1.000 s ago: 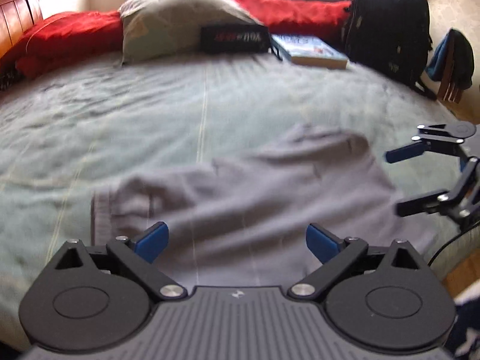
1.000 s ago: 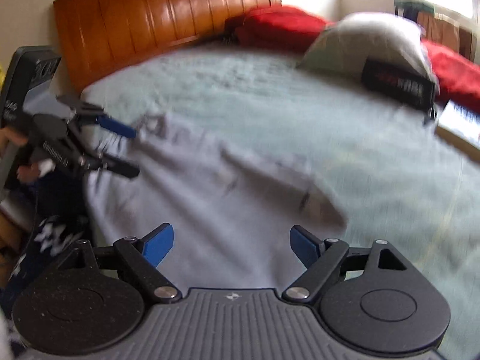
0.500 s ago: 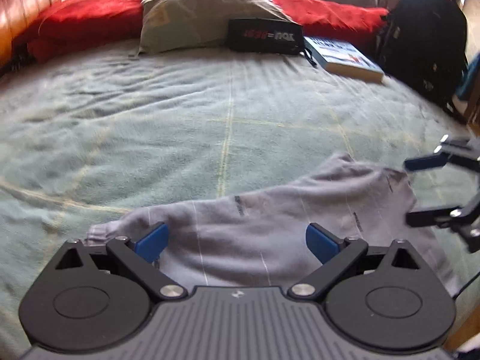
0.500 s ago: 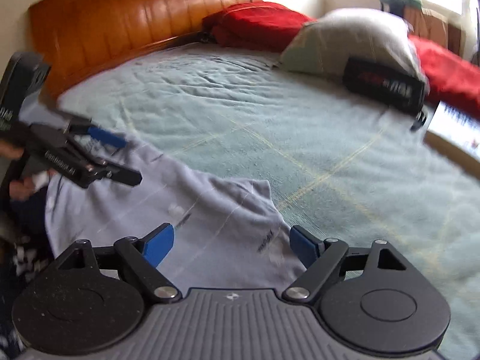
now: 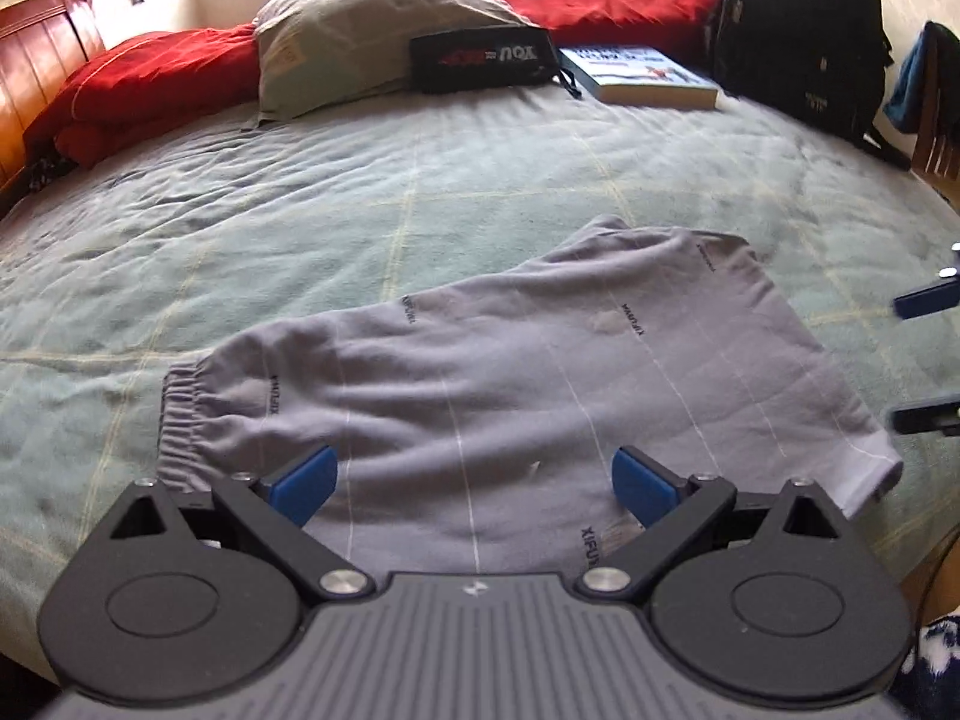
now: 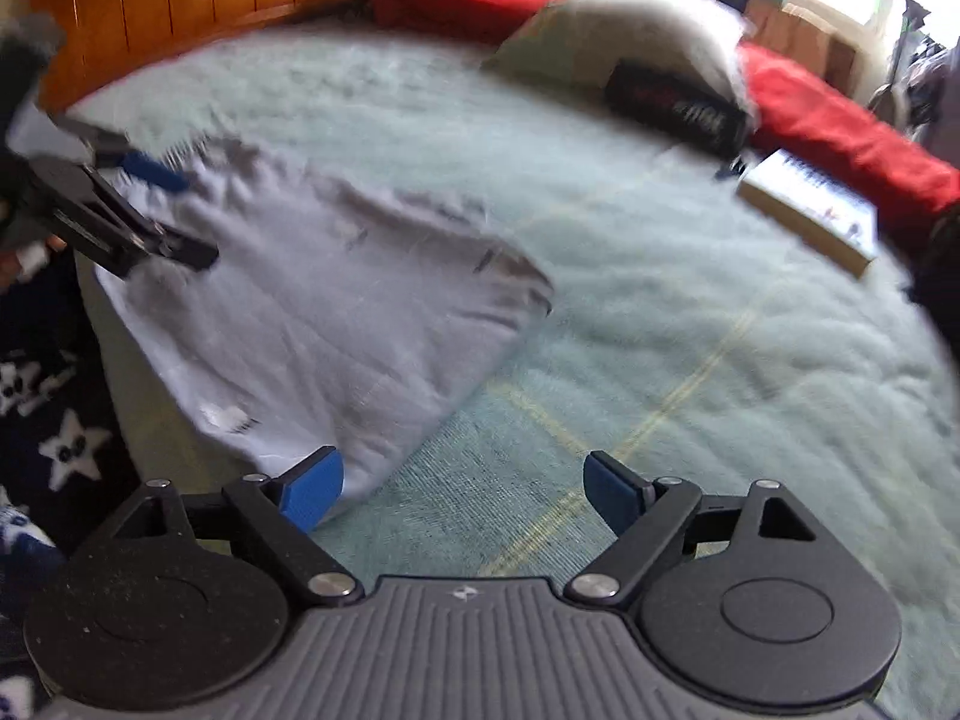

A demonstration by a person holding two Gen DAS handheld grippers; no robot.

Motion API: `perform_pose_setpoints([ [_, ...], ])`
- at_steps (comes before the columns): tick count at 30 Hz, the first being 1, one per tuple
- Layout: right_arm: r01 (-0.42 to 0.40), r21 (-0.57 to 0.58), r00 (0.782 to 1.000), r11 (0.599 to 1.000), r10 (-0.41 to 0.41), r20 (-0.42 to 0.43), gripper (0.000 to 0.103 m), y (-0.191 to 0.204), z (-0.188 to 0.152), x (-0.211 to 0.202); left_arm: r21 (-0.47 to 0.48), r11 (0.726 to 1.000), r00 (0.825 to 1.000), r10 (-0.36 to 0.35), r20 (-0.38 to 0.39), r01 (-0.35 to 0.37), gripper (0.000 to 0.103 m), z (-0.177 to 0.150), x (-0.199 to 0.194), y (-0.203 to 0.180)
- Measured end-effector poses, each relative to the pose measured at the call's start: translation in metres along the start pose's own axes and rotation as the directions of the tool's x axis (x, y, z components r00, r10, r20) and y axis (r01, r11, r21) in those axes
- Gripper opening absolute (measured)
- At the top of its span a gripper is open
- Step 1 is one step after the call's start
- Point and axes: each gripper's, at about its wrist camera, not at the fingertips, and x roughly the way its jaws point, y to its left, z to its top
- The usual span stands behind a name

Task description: Fold clothes

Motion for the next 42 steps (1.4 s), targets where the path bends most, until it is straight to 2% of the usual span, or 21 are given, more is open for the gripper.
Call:
perform_pose_setpoints([
  [3, -0.012, -0.054, 1.0, 0.998, 0.012, 0.002, 0.096, 0.023, -0.004, -0.004, -0.004, 1.0, 1.0, -0.013, 0.016, 0.013, 0.098, 0.0, -0.004, -0.004],
  [6, 0.115, -0.186, 0.993, 0.976, -0.118, -0.005, 0.095, 0.055, -0.011, 0.01, 0.001, 1.0, 0.999, -0.023, 0.024, 0.023, 0.098, -0.001, -0.004, -0.01],
  [11, 0.232, -0.343, 0.972, 0.91, -0.229, 0.05, 0.095, 0.086, -0.01, 0.019, -0.024, 0.999, 0.999, -0.028, 0.016, 0.028, 0.098, -0.005, 0.001, -0.007],
  [17, 0.338, -0.437, 0.94, 0.833, -0.324, 0.11, 0.096, 0.094, -0.004, 0.029, -0.03, 0.999, 0.999, -0.04, 0.006, 0.04, 0.098, -0.01, 0.005, -0.003],
  [20, 0.373, -0.466, 0.923, 0.803, -0.374, 0.093, 0.096, 0.089, -0.01, 0.03, -0.025, 0.999, 0.999, -0.043, 0.007, 0.044, 0.098, -0.011, 0.006, -0.003],
  [21, 0.371, -0.467, 0.922, 0.803, -0.379, 0.08, 0.096, 0.086, -0.013, 0.028, -0.024, 0.999, 0.999, -0.045, 0.007, 0.045, 0.098, -0.012, 0.006, -0.003],
  [26, 0.327, -0.39, 0.94, 0.861, -0.339, 0.041, 0.096, 0.076, -0.02, 0.017, -0.016, 0.999, 0.999, -0.05, 0.004, 0.05, 0.099, -0.012, 0.009, -0.003],
  [31, 0.317, -0.396, 0.943, 0.862, -0.331, 0.033, 0.096, 0.079, -0.02, 0.013, -0.016, 0.999, 0.999, -0.048, 0.005, 0.048, 0.099, -0.014, 0.008, -0.002],
  [36, 0.29, -0.373, 0.951, 0.881, -0.309, 0.01, 0.097, 0.074, -0.021, 0.0, -0.026, 0.999, 0.999, -0.046, 0.008, 0.046, 0.099, -0.015, 0.008, -0.001],
  [42, 0.297, -0.343, 0.95, 0.891, -0.311, 0.016, 0.097, 0.069, -0.019, -0.007, 0.011, 0.999, 0.999, -0.036, 0.018, 0.036, 0.099, -0.01, 0.002, -0.007],
])
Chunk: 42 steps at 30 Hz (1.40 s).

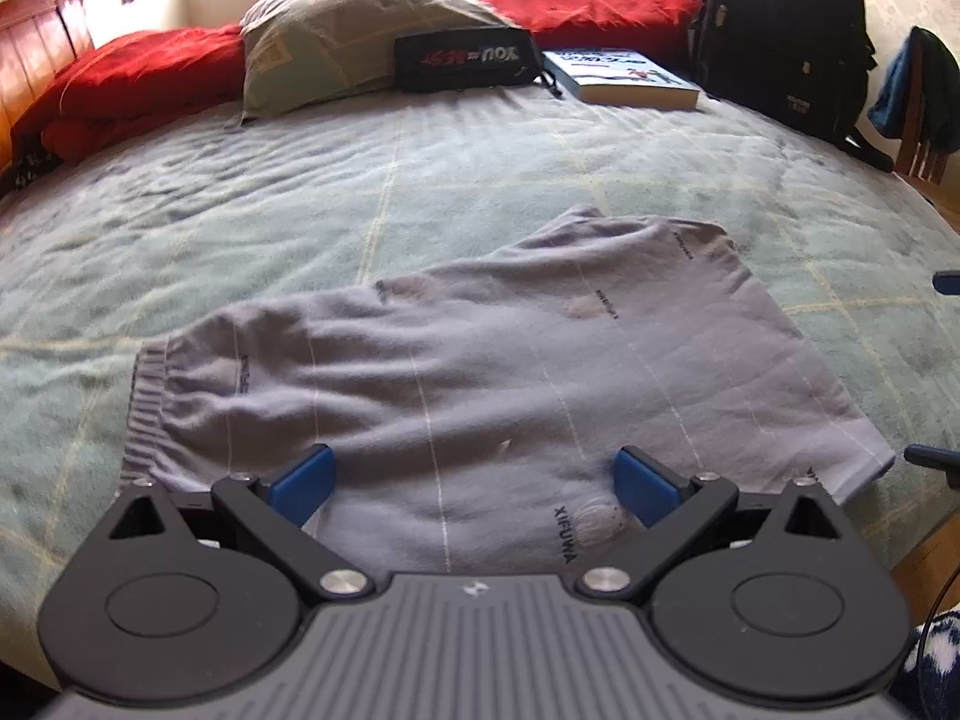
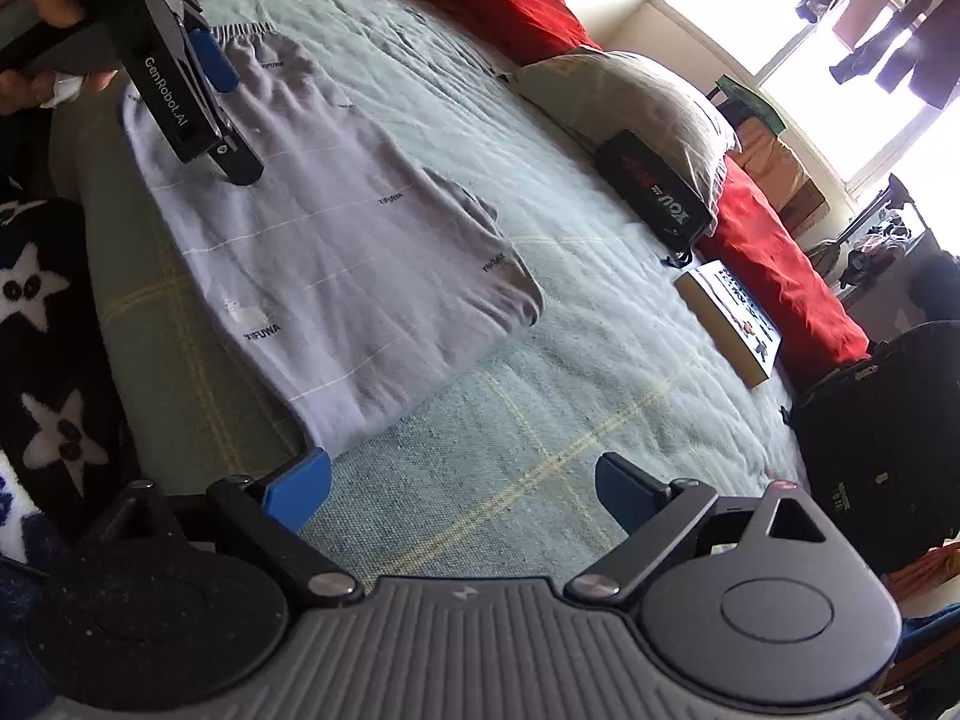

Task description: Fold clothes

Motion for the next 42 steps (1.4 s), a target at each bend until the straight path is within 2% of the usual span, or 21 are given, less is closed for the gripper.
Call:
perform_pose_setpoints([
  [4, 0.001, -0.001, 1.0, 1.0, -0.001, 0.01, 0.097, 0.0, 0.001, -0.003, 0.024, 1.0, 1.0, -0.003, 0.013, 0.003, 0.099, 0.001, -0.004, -0.006],
  [9, -0.013, 0.004, 1.0, 1.0, 0.013, 0.012, 0.097, -0.002, 0.001, -0.004, 0.082, 0.997, 1.0, 0.001, -0.008, 0.0, 0.099, -0.014, 0.002, -0.014],
  [11, -0.024, 0.009, 1.0, 1.0, 0.023, 0.011, 0.097, -0.003, 0.0, -0.004, 0.071, 0.997, 1.0, -0.006, -0.001, 0.007, 0.099, -0.017, -0.001, -0.012],
  [14, -0.061, 0.034, 0.998, 0.998, 0.06, 0.021, 0.097, -0.007, 0.002, -0.007, 0.073, 0.997, 1.0, 0.004, 0.015, -0.005, 0.099, -0.018, -0.01, -0.012],
  [15, -0.099, 0.073, 0.994, 0.992, 0.096, 0.042, 0.097, -0.013, 0.004, -0.009, 0.089, 0.996, 1.0, 0.014, 0.027, -0.016, 0.099, -0.018, -0.013, -0.014],
  [18, -0.22, 0.182, 0.973, 0.958, 0.202, 0.112, 0.098, -0.03, 0.01, -0.015, 0.125, 0.992, 0.999, 0.032, 0.02, -0.034, 0.099, -0.019, -0.013, -0.02],
  [20, -0.334, 0.248, 0.939, 0.909, 0.3, 0.166, 0.099, -0.037, 0.012, -0.01, 0.141, 0.989, 0.999, 0.041, 0.009, -0.042, 0.099, -0.022, -0.011, -0.023],
  [22, -0.443, 0.301, 0.894, 0.845, 0.389, 0.222, 0.099, -0.042, 0.015, -0.004, 0.13, 0.991, 0.999, 0.038, -0.003, -0.038, 0.099, -0.026, -0.009, -0.022],
  [24, -0.517, 0.317, 0.855, 0.795, 0.468, 0.221, 0.099, -0.036, 0.014, 0.01, 0.109, 0.994, 1.0, 0.025, -0.004, -0.024, 0.099, -0.03, -0.01, -0.018],
  [26, -0.551, 0.341, 0.834, 0.762, 0.52, 0.185, 0.099, -0.028, 0.009, 0.027, 0.097, 0.995, 1.0, 0.021, -0.006, -0.02, 0.099, -0.032, -0.013, -0.014],
  [28, -0.554, 0.381, 0.824, 0.74, 0.552, 0.126, 0.1, -0.021, 0.0, 0.042, 0.097, 0.995, 0.999, 0.034, -0.004, -0.033, 0.099, -0.033, -0.018, -0.01],
  [30, -0.535, 0.386, 0.834, 0.752, 0.542, 0.1, 0.1, -0.019, -0.006, 0.042, 0.086, 0.995, 0.999, 0.039, 0.012, -0.04, 0.099, -0.032, -0.025, -0.004],
  [35, -0.522, 0.358, 0.852, 0.774, 0.49, 0.183, 0.1, -0.04, 0.011, 0.029, 0.005, 1.0, 0.999, 0.001, 0.051, -0.001, 0.099, -0.015, -0.03, 0.017],
  [37, -0.54, 0.366, 0.841, 0.757, 0.497, 0.213, 0.101, -0.045, 0.022, 0.034, -0.026, 1.0, 0.999, -0.012, 0.031, 0.013, 0.099, -0.013, -0.021, 0.023],
  [39, -0.58, 0.387, 0.812, 0.717, 0.545, 0.207, 0.101, -0.044, 0.025, 0.047, -0.054, 0.998, 1.0, -0.016, 0.0, 0.016, 0.099, -0.019, -0.012, 0.026],
  [40, -0.596, 0.398, 0.798, 0.697, 0.568, 0.198, 0.101, -0.043, 0.026, 0.054, -0.064, 0.998, 1.0, -0.022, -0.002, 0.022, 0.1, -0.024, -0.01, 0.028],
  [42, -0.593, 0.423, 0.79, 0.685, 0.597, 0.139, 0.102, -0.037, 0.022, 0.07, -0.078, 0.996, 0.999, -0.035, -0.002, 0.034, 0.1, -0.033, -0.01, 0.031],
])
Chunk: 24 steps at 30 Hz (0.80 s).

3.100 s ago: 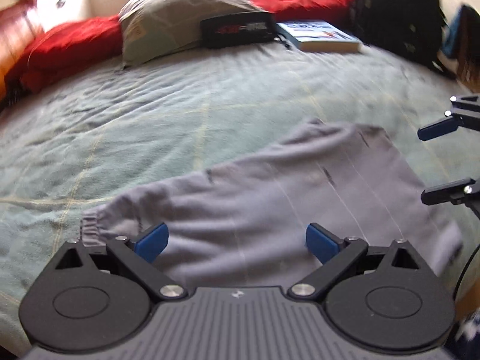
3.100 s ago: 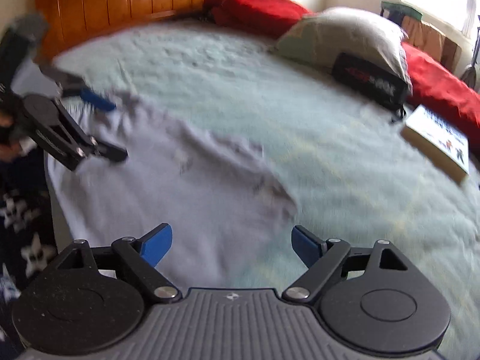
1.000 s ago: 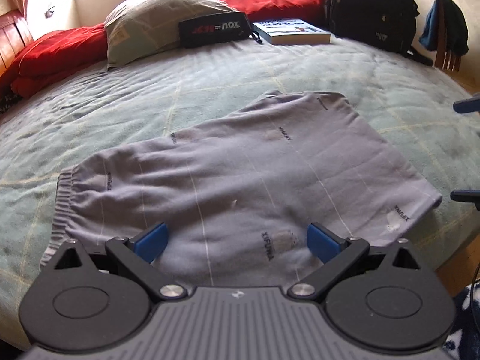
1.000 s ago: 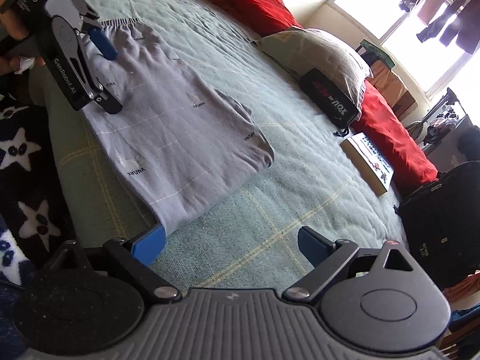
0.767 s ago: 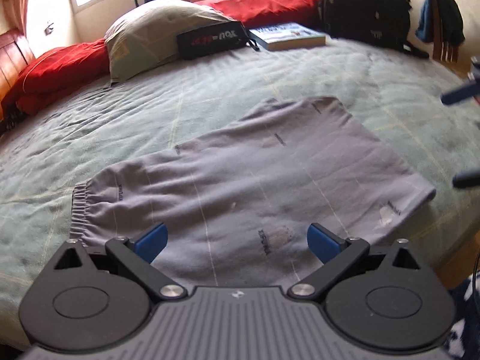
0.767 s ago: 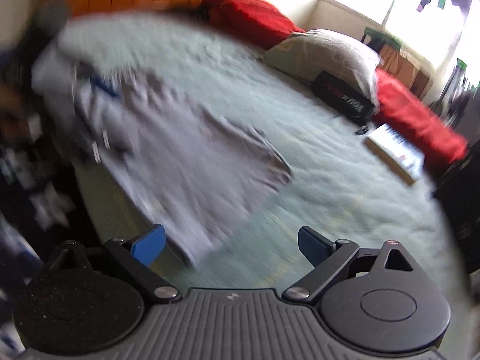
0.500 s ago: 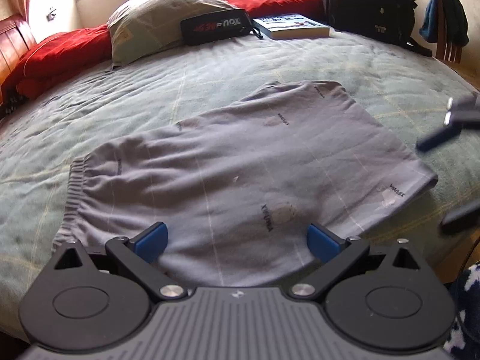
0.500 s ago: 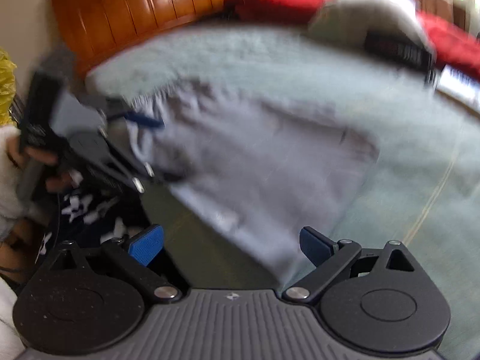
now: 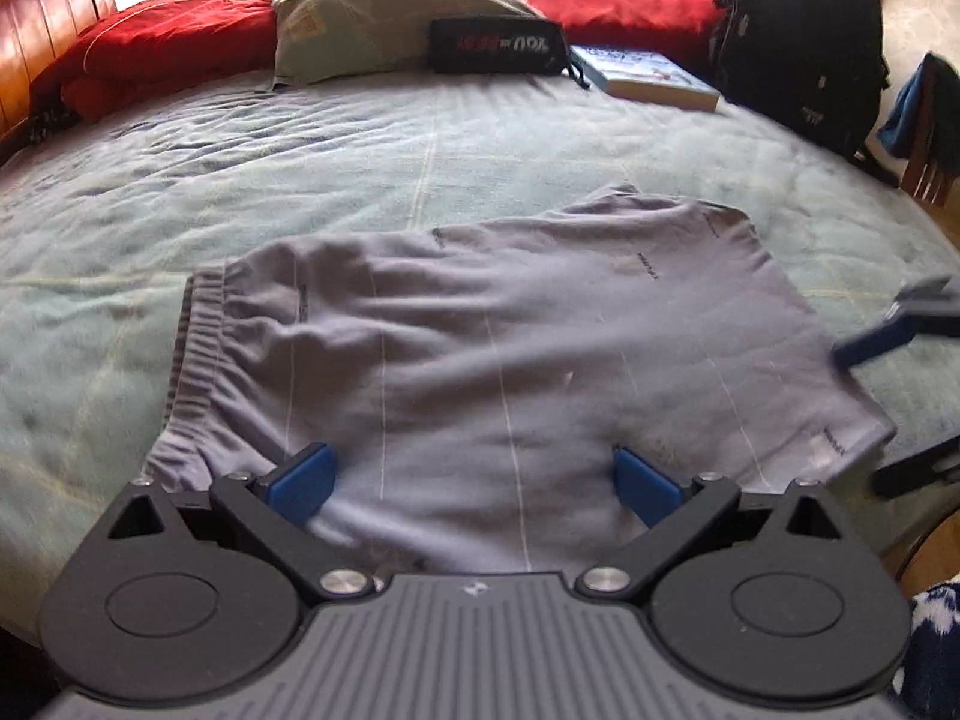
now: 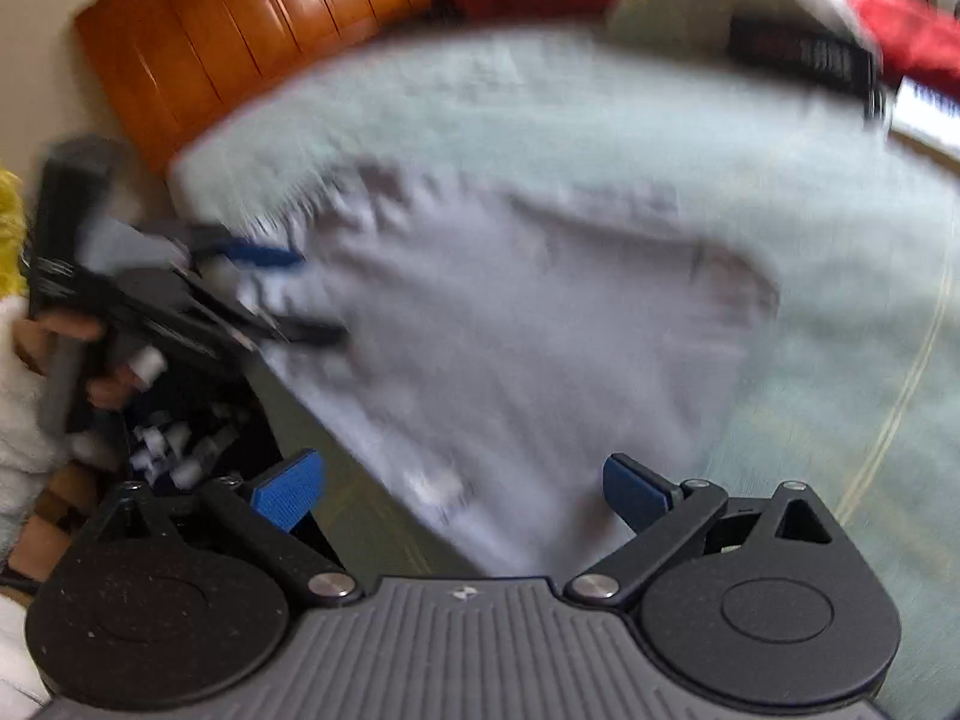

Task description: Fold clothes

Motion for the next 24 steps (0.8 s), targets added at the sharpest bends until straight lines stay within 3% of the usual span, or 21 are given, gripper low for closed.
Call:
perform_pose_setpoints([
  [5, -0.003, -0.02, 0.999, 1.0, 0.004, 0.032, 0.103, 0.0, 0.022, -0.007, 0.011, 1.0, 0.999, 0.022, 0.031, -0.023, 0.1, 0.015, -0.015, 0.008],
  [8, 0.028, -0.071, 0.993, 0.997, -0.02, 0.114, 0.103, 0.002, 0.057, -0.006, -0.01, 1.0, 0.998, 0.01, 0.063, -0.01, 0.1, 0.03, -0.015, 0.016],
  [10, 0.015, -0.09, 0.989, 0.996, -0.001, 0.15, 0.103, -0.002, 0.079, 0.002, -0.049, 0.999, 0.999, -0.013, 0.048, 0.016, 0.1, 0.032, -0.006, 0.026],
  [14, -0.061, -0.062, 0.99, 0.996, 0.068, 0.127, 0.103, -0.021, 0.111, 0.038, -0.108, 0.993, 0.999, -0.043, 0.016, 0.044, 0.1, 0.024, 0.01, 0.041],
  [19, -0.016, -0.014, 0.996, 1.0, 0.017, 0.089, 0.101, -0.06, 0.121, 0.084, -0.08, 0.995, 0.998, -0.055, 0.016, 0.056, 0.1, 0.017, 0.01, 0.042],
  [21, -0.022, 0.042, 0.991, 0.999, 0.016, 0.132, 0.101, -0.064, 0.125, 0.078, -0.072, 0.996, 0.998, -0.055, 0.011, 0.056, 0.1, 0.018, 0.01, 0.042],
  [24, 0.015, -0.001, 0.986, 1.0, -0.015, 0.164, 0.103, -0.051, 0.127, 0.065, -0.066, 0.997, 0.999, -0.05, 0.016, 0.051, 0.1, 0.023, 0.006, 0.04],
])
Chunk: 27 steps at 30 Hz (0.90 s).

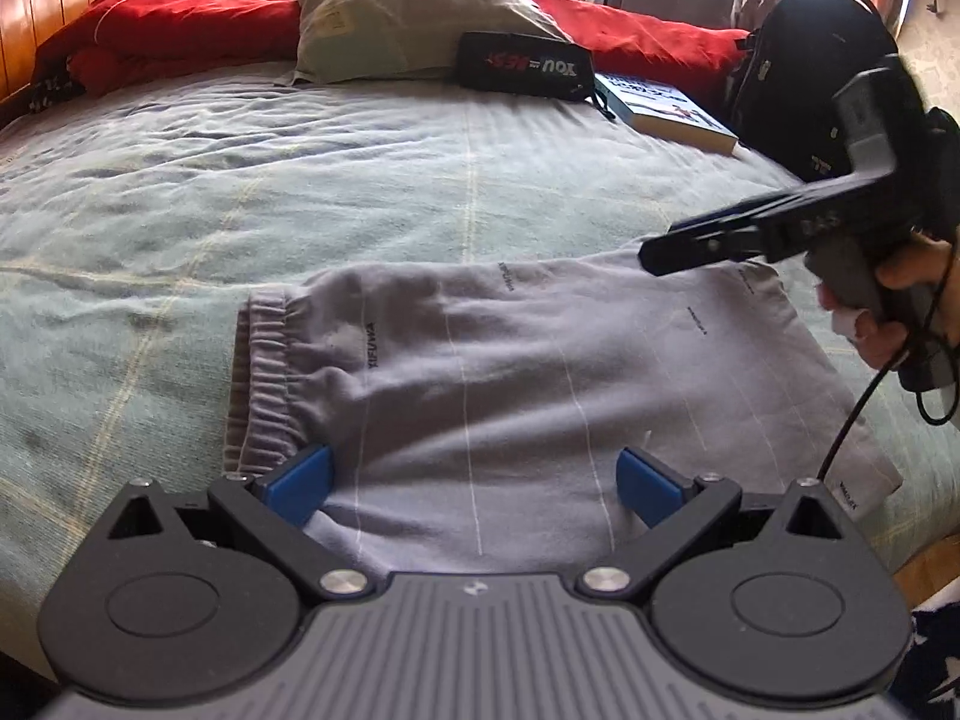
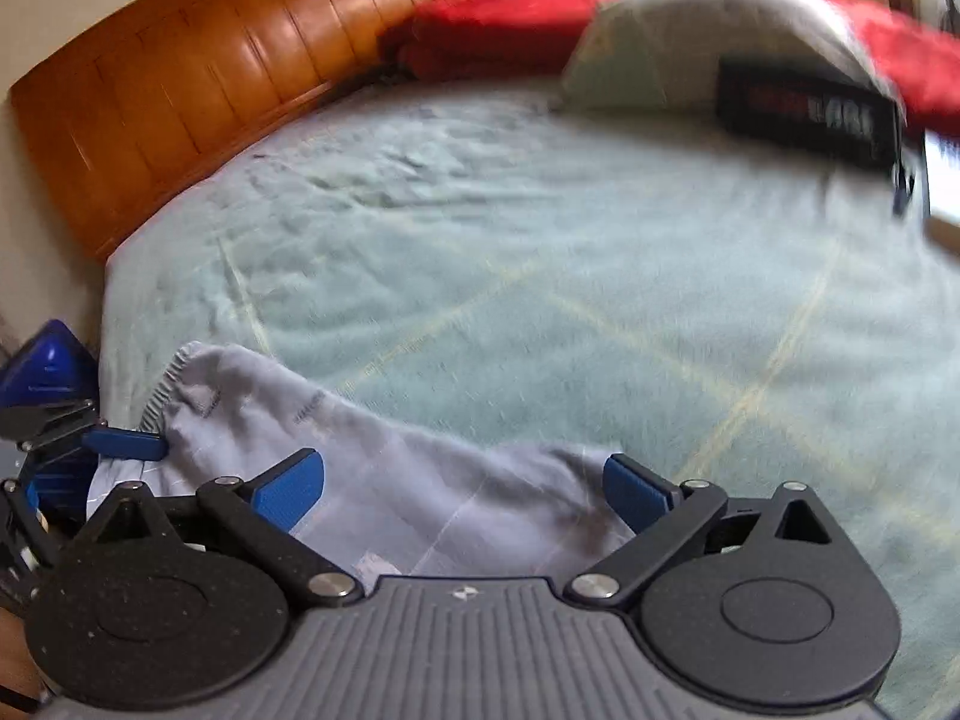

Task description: Fold clothes

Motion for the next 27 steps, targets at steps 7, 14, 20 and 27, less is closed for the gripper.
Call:
perform_pose_setpoints([
  [7, 0.017, -0.027, 0.998, 1.0, -0.018, -0.058, 0.103, 0.0, -0.01, 0.015, -0.031, 0.999, 0.999, 0.031, -0.008, -0.031, 0.1, 0.011, 0.01, 0.008],
  [14, -0.024, 0.085, 1.0, 0.996, 0.025, -0.014, 0.103, -0.008, -0.021, -0.051, -0.076, 0.997, 0.999, -0.027, 0.04, 0.03, 0.1, 0.009, -0.012, 0.012],
  [20, -0.067, 0.162, 0.992, 0.985, 0.083, -0.096, 0.103, -0.006, -0.069, -0.055, -0.104, 0.992, 0.997, -0.074, -0.027, 0.071, 0.1, -0.007, -0.002, 0.013],
  [27, -0.074, 0.202, 0.996, 0.977, 0.081, -0.028, 0.103, -0.005, -0.078, -0.09, -0.139, 0.99, 1.0, 0.02, 0.021, -0.017, 0.1, 0.01, -0.039, 0.033],
])
